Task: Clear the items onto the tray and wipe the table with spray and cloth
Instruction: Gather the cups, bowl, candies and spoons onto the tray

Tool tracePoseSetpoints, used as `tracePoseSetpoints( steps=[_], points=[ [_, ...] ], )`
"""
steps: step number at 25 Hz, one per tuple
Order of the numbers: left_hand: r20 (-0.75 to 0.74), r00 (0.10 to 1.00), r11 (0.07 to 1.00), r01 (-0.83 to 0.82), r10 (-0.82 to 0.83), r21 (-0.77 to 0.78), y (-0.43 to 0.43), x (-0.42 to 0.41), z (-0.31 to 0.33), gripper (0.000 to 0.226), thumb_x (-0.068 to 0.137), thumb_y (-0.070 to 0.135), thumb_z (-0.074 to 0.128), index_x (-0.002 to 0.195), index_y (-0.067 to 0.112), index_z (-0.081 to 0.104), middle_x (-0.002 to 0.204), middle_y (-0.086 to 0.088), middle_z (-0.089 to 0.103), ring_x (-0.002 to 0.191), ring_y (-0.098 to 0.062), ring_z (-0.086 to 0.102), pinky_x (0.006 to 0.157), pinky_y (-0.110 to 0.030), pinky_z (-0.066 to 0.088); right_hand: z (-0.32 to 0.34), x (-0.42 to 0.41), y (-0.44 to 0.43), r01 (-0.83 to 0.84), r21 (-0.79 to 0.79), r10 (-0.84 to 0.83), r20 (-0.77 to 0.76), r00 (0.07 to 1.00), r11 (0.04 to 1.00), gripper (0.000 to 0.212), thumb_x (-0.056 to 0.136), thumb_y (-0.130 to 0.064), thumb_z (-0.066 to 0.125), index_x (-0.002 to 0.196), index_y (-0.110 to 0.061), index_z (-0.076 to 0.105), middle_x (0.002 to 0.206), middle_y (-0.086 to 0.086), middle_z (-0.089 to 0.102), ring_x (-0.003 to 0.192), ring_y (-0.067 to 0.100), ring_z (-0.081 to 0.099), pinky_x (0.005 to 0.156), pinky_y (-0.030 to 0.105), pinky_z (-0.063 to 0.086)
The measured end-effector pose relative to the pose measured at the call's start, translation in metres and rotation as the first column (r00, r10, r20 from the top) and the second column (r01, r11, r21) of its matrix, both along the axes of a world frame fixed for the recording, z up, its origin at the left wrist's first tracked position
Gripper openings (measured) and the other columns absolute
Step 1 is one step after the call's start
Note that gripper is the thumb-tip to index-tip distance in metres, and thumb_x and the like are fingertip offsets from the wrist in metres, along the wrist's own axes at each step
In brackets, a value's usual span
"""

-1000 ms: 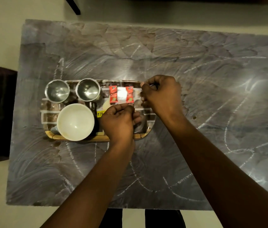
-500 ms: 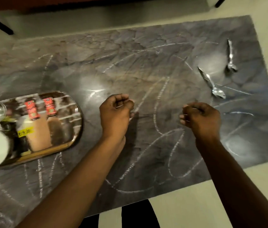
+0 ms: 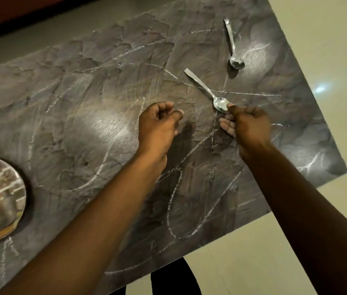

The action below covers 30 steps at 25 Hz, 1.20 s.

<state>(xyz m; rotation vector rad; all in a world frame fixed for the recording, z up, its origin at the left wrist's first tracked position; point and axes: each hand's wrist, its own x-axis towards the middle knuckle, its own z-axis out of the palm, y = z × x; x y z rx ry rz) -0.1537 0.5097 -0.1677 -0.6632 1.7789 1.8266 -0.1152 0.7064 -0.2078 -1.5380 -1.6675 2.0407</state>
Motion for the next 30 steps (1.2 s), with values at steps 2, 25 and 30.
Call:
tracePoseSetpoints(
  steps=[2, 25, 30],
  points=[
    [-0.010, 1.000, 1.000, -0.006, 0.006, -0.015, 0.001, -0.002, -0.001, 0.024, 0.100, 0.010, 0.078, 0.123, 0.015, 0.070, 0.134, -0.017, 0.076, 0.096, -0.014, 0.070, 0.067, -0.020, 0.058, -0.003, -0.006, 0.003, -0.036, 0.009, 0.036, 0.005, 0.999, 0.999, 0.033, 0.098, -0.009, 0.075, 0.123, 0.010, 0.063, 0.087, 0.017, 0.073, 0.071, 0.020, 0.079, 0.067, 0.027, 0.064],
    [0.186, 0.500, 0.502, -0.864, 0.846, 0.039, -0.352, 0.098, 0.021, 0.011, 0.106, 0.002, 0.069, 0.097, -0.002, 0.073, 0.085, -0.015, 0.079, 0.067, -0.018, 0.082, 0.067, -0.024, 0.070, 0.038, -0.012, -0.398, -0.915, 0.138, 0.918, 0.068, 0.391, 0.379, 0.008, 0.089, -0.012, 0.085, 0.083, -0.018, 0.082, 0.066, 0.004, 0.078, 0.056, 0.009, 0.070, 0.058, 0.024, 0.055],
    [0.245, 0.442, 0.443, -0.895, 0.863, 0.054, -0.389, 0.095, 0.003, 0.009, 0.106, -0.001, 0.067, 0.103, -0.009, 0.071, 0.083, -0.019, 0.078, 0.060, -0.019, 0.081, 0.061, -0.024, 0.068, 0.027, -0.016, -0.439, -0.920, 0.302, 0.923, 0.211, 0.321, 0.250, 0.008, 0.087, -0.019, 0.086, 0.081, -0.025, 0.084, 0.079, -0.008, 0.081, 0.075, 0.010, 0.079, 0.083, 0.041, 0.066]
  ],
)
